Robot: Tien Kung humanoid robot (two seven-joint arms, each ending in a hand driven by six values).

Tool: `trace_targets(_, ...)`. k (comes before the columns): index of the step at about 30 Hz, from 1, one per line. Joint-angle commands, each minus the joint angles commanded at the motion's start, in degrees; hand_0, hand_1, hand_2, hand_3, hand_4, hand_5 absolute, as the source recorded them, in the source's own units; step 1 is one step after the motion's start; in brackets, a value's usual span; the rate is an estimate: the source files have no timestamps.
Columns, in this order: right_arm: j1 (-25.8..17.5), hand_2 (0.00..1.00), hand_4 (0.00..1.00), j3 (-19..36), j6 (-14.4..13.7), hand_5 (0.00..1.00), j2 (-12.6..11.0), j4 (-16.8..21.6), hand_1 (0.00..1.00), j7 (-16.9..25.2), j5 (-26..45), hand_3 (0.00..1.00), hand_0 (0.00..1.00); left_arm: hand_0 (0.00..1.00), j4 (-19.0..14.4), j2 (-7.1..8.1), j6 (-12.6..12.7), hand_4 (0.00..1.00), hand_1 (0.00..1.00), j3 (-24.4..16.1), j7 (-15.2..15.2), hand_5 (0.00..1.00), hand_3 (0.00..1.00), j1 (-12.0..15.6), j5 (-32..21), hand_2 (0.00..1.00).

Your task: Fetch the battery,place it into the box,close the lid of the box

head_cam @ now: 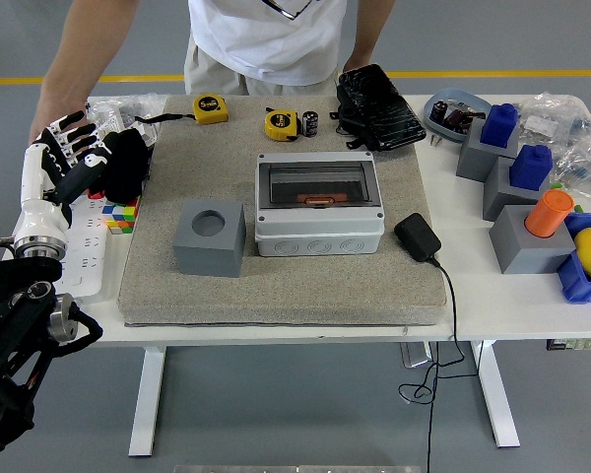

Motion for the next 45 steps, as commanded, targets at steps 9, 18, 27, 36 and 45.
trace_targets(9,-0.2,0.716,0.998,0.2,0.0,0.699,0.1,0.0,0.723,0.0,-0.1,0.691,0.697,0.675,0.0,-0.12,0.0,0.903,0.695,-0.2,0.1,0.273,0.744,0.2,0.0,0.702)
trace_targets(18,-0.2,0.716,0.998,0.3,0.0,0.699,0.1,0.0,0.723,0.0,-0.1,0.692,0.698,0.676,-0.1,-0.20,0.0,0.902,0.694,-0.4,0.0,0.274,0.743,0.3,-0.1,0.702)
trace_targets(27,-0.2,0.716,0.998,0.4,0.0,0.698,0.1,0.0,0.723,0.0,-0.1,0.692,0.697,0.675,-0.2,-0.23,0.1,0.902,0.694,-0.5,0.0,0.275,0.742,0.2,-0.1,0.702)
trace_targets(36,-0.2,0.716,0.998,0.3,0.0,0.698,0.2,0.0,0.723,0.0,-0.1,0.693,0.697,0.675,-0.2,-0.29,0.0,0.902,0.694,-0.6,0.1,0.276,0.741,0.3,-0.1,0.702)
trace_targets(45,-0.1,0.716,0.998,0.4,0.0,0.698,0.1,0.0,0.723,0.0,-0.1,0.692,0.697,0.675,-0.2,-0.26,0.1,0.900,0.694,-0.5,0.0,0.275,0.741,0.2,-0.1,0.701)
